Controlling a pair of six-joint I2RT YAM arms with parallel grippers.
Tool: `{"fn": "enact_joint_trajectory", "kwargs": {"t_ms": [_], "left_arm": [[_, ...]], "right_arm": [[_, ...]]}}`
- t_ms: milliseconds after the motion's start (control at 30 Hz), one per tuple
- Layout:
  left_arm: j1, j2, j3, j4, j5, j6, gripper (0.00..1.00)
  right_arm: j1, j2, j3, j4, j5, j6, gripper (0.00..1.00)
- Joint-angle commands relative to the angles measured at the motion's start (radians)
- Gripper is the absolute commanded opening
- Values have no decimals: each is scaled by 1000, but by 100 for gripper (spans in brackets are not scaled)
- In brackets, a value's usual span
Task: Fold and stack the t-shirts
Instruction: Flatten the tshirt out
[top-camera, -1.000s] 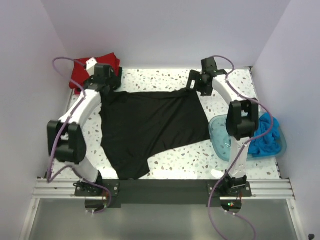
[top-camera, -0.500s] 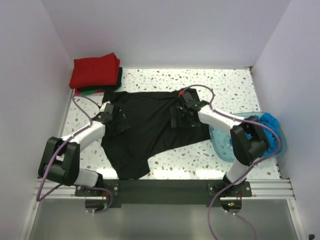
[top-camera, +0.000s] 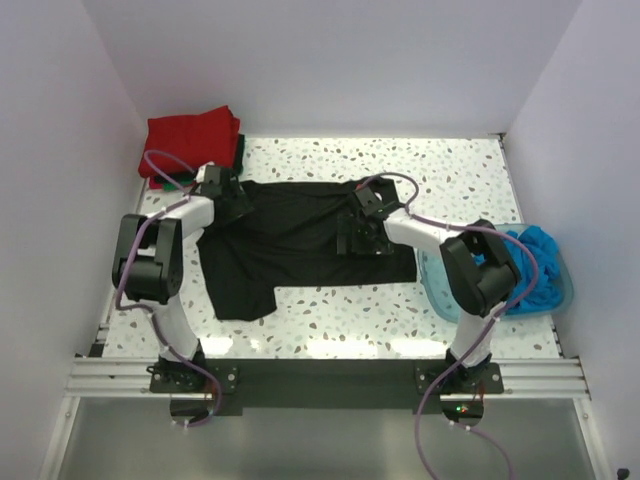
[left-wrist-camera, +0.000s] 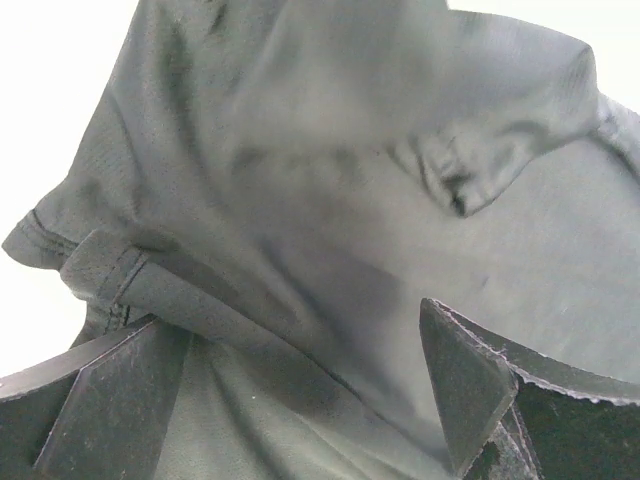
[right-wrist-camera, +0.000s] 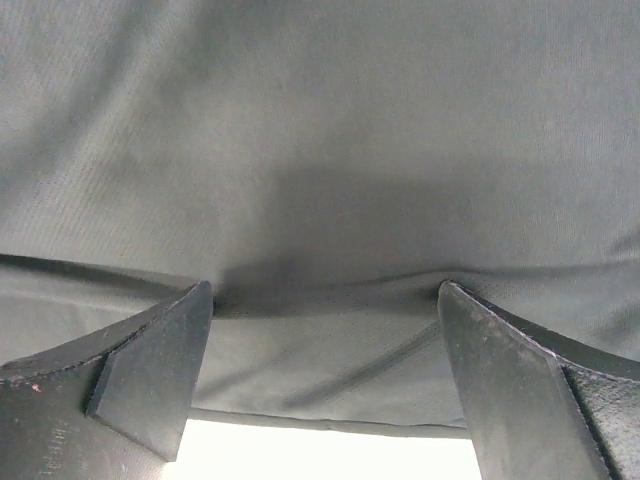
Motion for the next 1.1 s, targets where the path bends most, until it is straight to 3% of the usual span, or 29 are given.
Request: {"fn": "enact_joint_trajectory", "kwargs": {"t_ms": [0, 167, 267, 333, 467, 733, 933, 1067], "left_arm": [[20, 121, 75, -17, 61, 40, 100], [26, 174, 230, -91, 58, 71, 100], [25, 120, 284, -170, 69, 86, 100], [23, 44, 229, -187, 75, 88, 100], [11, -287, 47, -221, 43, 42, 100], [-52, -788, -411, -436, 1, -231, 100], [-68, -911, -549, -554, 14, -319, 100], [-71, -896, -631, -527, 55, -342, 100]], "right_arm": [[1, 63, 47, 10, 19, 30, 99], [1, 95, 116, -10, 24, 39, 99], [1, 57, 147, -31, 56, 27, 99], [1, -18, 132, -24, 71, 25, 99], [1, -185, 18, 18, 94, 46, 99], [1, -538, -322, 126, 70, 160, 99], [1, -650, -381, 117, 96, 200, 99], [-1, -689, -407, 122, 107, 212, 99]]}}
